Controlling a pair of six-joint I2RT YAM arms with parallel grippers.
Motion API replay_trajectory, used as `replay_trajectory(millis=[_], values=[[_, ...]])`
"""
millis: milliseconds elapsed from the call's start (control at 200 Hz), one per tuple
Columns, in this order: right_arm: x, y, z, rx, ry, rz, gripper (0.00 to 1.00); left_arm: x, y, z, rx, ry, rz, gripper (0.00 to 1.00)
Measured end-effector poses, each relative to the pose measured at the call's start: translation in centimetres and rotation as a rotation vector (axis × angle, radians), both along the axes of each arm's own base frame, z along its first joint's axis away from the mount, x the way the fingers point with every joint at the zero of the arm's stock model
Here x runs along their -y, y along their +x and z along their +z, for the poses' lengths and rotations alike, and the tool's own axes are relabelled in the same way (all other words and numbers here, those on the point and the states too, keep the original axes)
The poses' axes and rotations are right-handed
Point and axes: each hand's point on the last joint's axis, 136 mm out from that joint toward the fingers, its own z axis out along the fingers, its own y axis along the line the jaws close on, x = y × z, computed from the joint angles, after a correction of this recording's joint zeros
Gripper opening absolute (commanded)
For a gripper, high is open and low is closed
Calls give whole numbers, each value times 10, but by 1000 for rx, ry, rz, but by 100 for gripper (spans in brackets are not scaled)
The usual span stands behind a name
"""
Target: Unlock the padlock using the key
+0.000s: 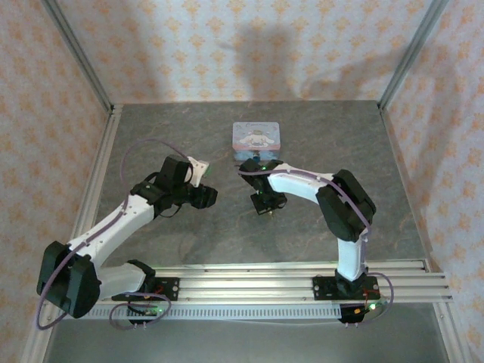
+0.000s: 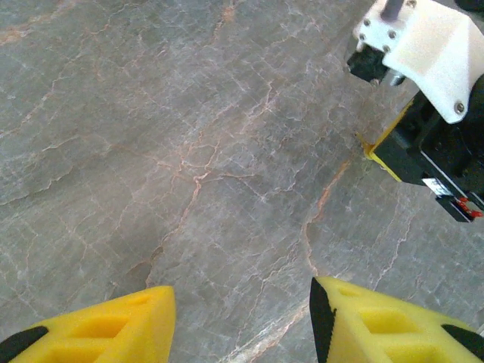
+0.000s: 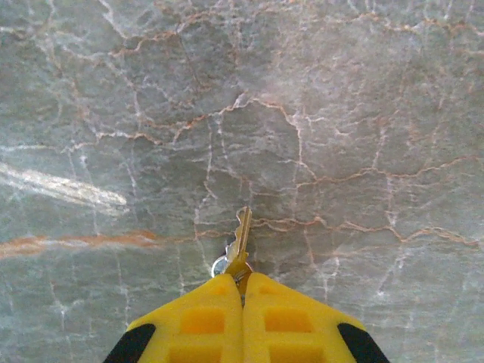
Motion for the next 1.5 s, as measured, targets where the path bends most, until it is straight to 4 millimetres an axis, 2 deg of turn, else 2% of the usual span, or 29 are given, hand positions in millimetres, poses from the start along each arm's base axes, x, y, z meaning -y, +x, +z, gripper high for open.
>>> replay_trajectory(millis=[105, 335, 540, 771, 911, 1021, 1161, 1271, 1496], values=[[0, 1, 13, 30, 15, 68, 0, -9, 4, -1, -12, -44, 81, 51], [-9, 5, 56, 165, 151, 140, 0, -29, 12, -2, -48, -192, 247, 55], [-27, 3, 81, 210, 290, 184, 0, -20, 17, 22, -15, -358, 265, 57], [-56, -13, 133, 234, 521, 286, 0, -8, 6, 51, 102, -474, 172, 59], [-81, -26, 175, 211, 700, 361, 0, -3, -8, 81, 267, -448, 49, 58], [-97, -37, 207, 182, 827, 416, 0, 11, -27, 101, 415, -395, -94, 57], [-109, -49, 239, 148, 943, 470, 0, 29, -48, 105, 554, -316, -238, 51], [-112, -56, 251, 118, 997, 488, 0, 32, -48, 101, 625, -237, -280, 49], [-113, -66, 256, 52, 1040, 484, 0, 32, -43, 106, 753, -126, -314, 49]])
